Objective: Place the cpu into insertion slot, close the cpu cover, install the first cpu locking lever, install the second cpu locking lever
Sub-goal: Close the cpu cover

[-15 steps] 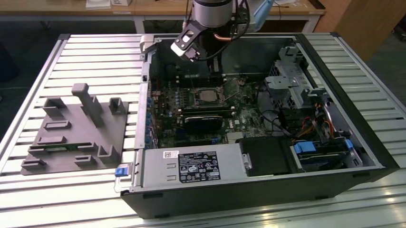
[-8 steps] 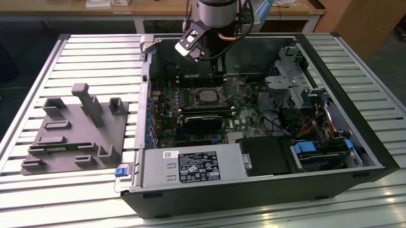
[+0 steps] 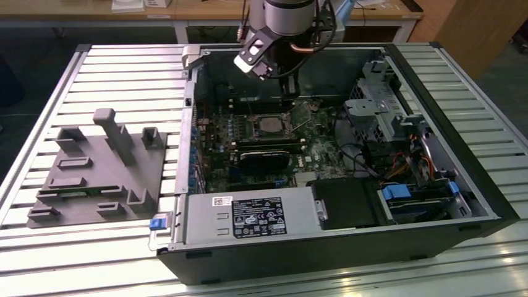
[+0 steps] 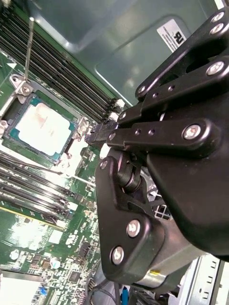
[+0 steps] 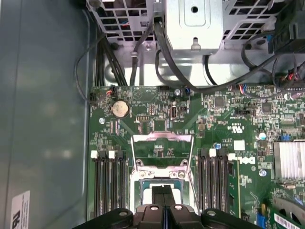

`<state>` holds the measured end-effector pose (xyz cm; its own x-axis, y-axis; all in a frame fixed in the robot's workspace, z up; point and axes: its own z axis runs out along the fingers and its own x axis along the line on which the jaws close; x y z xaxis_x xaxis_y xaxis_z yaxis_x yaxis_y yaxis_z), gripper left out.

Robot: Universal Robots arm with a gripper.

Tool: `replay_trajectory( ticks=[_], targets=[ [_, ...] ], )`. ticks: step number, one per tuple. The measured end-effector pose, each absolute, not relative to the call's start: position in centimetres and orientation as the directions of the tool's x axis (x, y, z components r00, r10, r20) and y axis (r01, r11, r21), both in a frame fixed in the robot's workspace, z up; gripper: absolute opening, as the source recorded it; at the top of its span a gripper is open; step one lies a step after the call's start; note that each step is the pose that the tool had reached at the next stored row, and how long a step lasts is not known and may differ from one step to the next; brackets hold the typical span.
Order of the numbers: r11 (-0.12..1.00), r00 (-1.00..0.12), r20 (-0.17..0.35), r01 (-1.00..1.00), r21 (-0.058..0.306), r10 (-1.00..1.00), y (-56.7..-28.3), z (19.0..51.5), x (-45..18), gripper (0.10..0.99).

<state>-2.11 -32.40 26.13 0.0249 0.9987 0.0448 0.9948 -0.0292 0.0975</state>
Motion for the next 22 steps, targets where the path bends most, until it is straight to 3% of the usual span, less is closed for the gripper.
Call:
replay_trajectory(
  ticks=[22],
  targets=[
    [-0.029, 0.025, 0.045, 0.995, 0.097, 0.999, -32.4, 26.1, 0.5, 0.106]
  ],
)
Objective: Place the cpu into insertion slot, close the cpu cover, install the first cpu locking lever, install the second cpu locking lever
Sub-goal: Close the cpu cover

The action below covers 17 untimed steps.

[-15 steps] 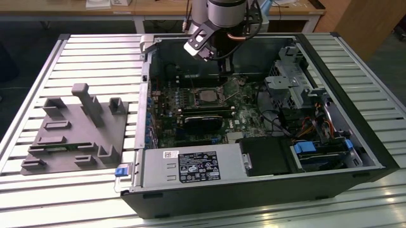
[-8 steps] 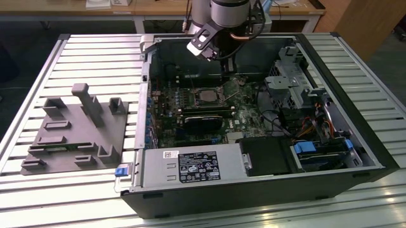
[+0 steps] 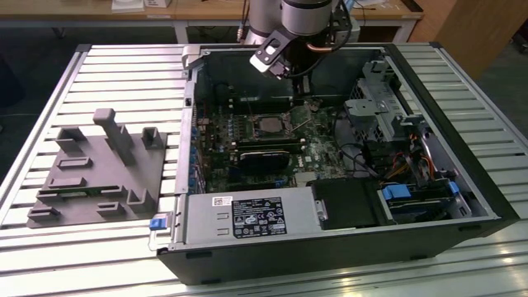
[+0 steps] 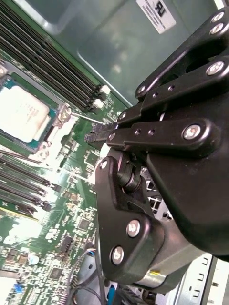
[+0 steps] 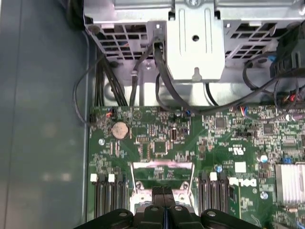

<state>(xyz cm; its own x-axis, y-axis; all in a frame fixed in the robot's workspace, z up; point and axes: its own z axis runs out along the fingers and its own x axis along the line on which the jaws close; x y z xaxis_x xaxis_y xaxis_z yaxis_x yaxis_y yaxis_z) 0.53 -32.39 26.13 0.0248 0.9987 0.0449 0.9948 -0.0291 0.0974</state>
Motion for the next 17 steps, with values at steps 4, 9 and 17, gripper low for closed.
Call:
replay_trajectory(
  ticks=[4, 9, 17],
  targets=[
    [-0.029, 0.025, 0.045, 0.995, 0.097, 0.999, -32.4, 26.1, 1.2, 0.106],
    [-0.029, 0.025, 0.045, 0.995, 0.097, 0.999, -32.4, 26.1, 1.9, 0.106],
    [-0.029, 0.025, 0.045, 0.995, 0.097, 0.999, -32.4, 26.1, 3.2, 0.106]
  ],
)
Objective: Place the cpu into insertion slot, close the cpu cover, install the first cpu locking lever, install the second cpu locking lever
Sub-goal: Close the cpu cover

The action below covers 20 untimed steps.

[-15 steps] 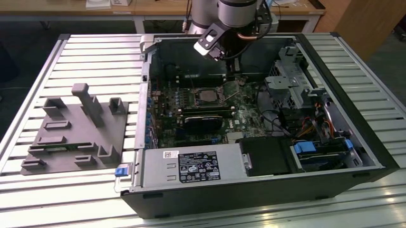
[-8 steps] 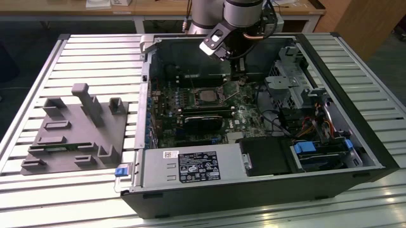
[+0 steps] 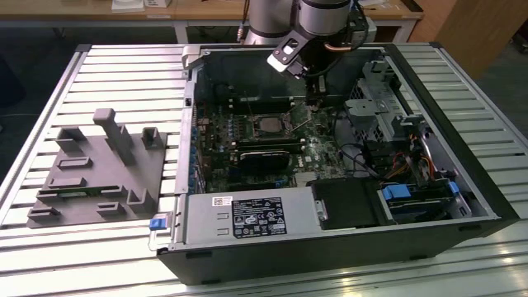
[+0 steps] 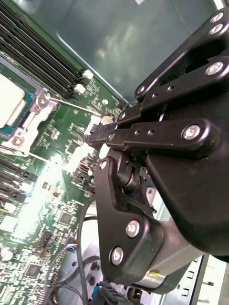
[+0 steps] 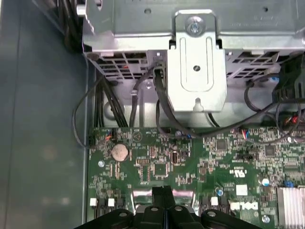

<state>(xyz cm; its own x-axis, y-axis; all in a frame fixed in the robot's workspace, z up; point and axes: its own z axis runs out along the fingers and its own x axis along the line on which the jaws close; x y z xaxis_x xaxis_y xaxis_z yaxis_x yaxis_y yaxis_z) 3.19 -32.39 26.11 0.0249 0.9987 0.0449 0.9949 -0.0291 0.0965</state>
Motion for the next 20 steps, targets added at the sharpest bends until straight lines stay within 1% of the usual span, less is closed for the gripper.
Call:
replay_trajectory(
  ticks=[10, 20],
  targets=[
    [-0.029, 0.025, 0.045, 0.995, 0.090, 0.999, -32.4, 25.8, 5.1, 0.106],
    [-0.029, 0.026, 0.044, 0.997, 0.077, 0.999, -32.4, 24.6, 5.6, 0.106]
  ],
)
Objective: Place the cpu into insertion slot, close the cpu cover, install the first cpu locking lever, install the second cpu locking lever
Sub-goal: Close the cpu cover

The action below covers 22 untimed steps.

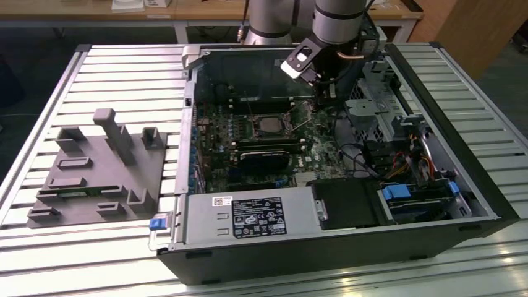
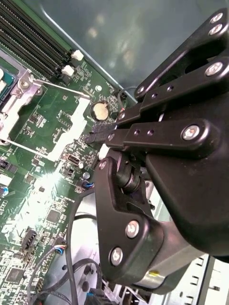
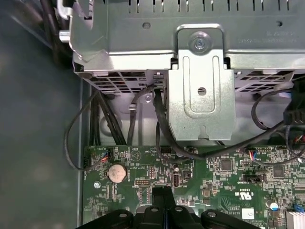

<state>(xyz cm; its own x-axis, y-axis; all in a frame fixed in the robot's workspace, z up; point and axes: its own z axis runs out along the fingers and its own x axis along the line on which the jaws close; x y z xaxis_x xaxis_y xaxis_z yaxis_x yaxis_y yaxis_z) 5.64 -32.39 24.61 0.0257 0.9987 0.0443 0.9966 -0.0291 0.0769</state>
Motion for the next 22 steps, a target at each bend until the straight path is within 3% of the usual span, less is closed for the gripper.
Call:
replay_trajectory(
  ticks=[11, 22],
  targets=[
    [-0.029, 0.027, 0.044, 0.998, 0.054, 0.999, -32.4, 23.0, 6.2, 0.106],
    [-0.029, 0.027, 0.044, 0.998, 0.054, 0.999, -32.4, 23.0, 6.0, 0.106]
  ],
)
